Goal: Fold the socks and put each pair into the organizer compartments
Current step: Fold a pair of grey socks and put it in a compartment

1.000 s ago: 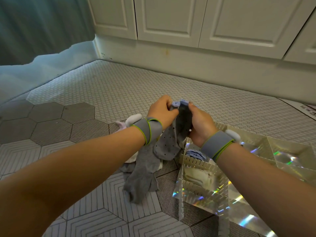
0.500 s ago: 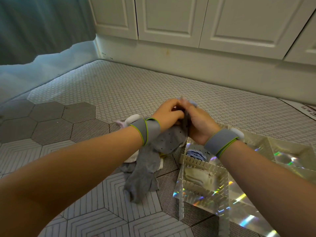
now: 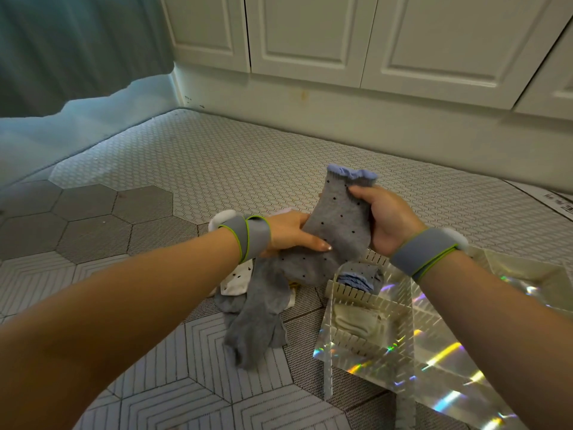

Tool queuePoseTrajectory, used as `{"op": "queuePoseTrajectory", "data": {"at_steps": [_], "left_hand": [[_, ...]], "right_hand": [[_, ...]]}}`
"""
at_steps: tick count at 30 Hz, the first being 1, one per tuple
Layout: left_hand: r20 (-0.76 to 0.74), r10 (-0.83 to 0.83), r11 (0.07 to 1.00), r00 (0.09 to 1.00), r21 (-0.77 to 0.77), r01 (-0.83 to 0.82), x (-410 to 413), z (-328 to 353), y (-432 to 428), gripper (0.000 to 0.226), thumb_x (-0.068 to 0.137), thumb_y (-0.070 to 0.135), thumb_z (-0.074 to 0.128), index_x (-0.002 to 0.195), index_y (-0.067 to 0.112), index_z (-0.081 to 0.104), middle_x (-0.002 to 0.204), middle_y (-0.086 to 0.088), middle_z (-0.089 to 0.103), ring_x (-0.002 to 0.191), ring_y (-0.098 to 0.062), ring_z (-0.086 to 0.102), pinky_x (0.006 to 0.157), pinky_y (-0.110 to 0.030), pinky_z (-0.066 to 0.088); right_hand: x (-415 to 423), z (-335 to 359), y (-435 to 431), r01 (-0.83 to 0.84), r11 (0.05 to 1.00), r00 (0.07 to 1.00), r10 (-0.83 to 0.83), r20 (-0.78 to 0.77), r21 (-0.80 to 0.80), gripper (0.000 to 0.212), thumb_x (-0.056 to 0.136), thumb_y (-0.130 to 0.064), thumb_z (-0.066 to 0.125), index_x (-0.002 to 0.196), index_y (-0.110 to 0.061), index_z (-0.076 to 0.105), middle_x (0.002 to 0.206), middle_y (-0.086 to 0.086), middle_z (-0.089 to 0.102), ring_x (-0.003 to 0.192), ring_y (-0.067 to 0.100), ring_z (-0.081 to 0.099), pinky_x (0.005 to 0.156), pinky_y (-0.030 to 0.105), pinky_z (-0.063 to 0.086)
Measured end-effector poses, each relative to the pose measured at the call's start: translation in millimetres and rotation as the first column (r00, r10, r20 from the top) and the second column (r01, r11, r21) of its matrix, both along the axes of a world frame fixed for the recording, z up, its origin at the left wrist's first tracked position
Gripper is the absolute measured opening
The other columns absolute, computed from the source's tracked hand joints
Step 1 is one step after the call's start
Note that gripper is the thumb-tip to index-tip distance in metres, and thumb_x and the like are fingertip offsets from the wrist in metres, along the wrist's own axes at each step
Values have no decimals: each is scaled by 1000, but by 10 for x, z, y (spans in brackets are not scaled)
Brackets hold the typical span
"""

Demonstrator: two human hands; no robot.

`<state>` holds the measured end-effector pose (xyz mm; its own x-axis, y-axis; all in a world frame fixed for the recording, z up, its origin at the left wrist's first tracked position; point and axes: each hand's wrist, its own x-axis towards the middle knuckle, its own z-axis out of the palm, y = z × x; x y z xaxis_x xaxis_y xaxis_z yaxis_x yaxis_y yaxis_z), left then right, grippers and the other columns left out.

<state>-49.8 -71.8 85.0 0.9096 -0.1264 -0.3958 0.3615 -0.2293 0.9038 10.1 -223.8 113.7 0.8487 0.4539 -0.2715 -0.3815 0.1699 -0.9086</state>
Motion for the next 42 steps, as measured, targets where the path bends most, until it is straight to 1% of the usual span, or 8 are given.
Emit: {"op": "queuePoseTrajectory", "data": {"at_steps": [6,11,15,19,29,37,39,42], "left_hand": [[12,57,998,998,19,-57,11,-45,7,11,82,5,63,93,8,64,101,-20,63,99,-32,60,96,-44,49],[-31,6,994,999,109,-3,13,-63,6,32,75,14,70,106,9,63,114,-21,64,109,-34,61,98,-46,48],[-146,-23,994,989,106,39,-19,-129,61,41,86,10,62,125,4,53,127,-18,59,114,-30,57,103,-41,44],[-107,112,987,988,131,-98,-55,-203,140,31,86,11,61,117,7,59,118,-16,63,109,-27,58,101,-41,46],[-246,338,889,909,-234,-394,-22,-161,247,24,89,16,49,112,9,52,108,-14,61,92,-24,61,78,-39,54],[-79,445,893,892,106,-437,100,-150,97,12,84,10,55,95,12,58,83,-8,57,64,-18,54,53,-26,47],[-77,452,889,889,118,-442,130,-139,61,28,84,12,58,112,7,56,92,-8,61,62,-18,56,45,-23,48],[-112,454,890,884,-3,-457,144,-85,-46,12,85,17,59,93,8,56,75,-9,57,59,-17,58,40,-22,51]], "right_hand": [[-60,-98,-43,-117,991,992,119,-29,71,18,89,-15,57,105,-8,59,92,10,68,83,22,67,67,33,59],[-51,-164,-17,-67,997,998,67,-2,-31,32,87,4,52,118,-1,54,96,15,66,83,27,65,67,38,58],[16,-148,-44,8,993,1000,-5,-25,120,30,93,-1,45,121,-9,53,97,12,66,82,24,67,66,35,59],[55,-174,-101,91,990,996,-91,-11,107,23,97,-13,44,117,-20,54,99,8,67,90,25,65,74,40,55],[86,-238,-179,160,987,987,-160,-14,23,19,95,-25,50,111,-16,58,101,5,69,89,22,67,72,37,55],[11,-262,-134,88,993,995,-91,31,77,26,98,-25,45,122,-23,53,115,4,66,103,25,64,74,42,54],[-33,-299,-89,71,996,996,-75,58,59,24,98,-24,45,121,-26,53,117,3,65,104,24,64,78,44,55],[-116,-333,-16,53,999,993,-54,103,6,21,99,-22,44,116,-28,54,115,4,66,101,25,65,83,48,54]]}}
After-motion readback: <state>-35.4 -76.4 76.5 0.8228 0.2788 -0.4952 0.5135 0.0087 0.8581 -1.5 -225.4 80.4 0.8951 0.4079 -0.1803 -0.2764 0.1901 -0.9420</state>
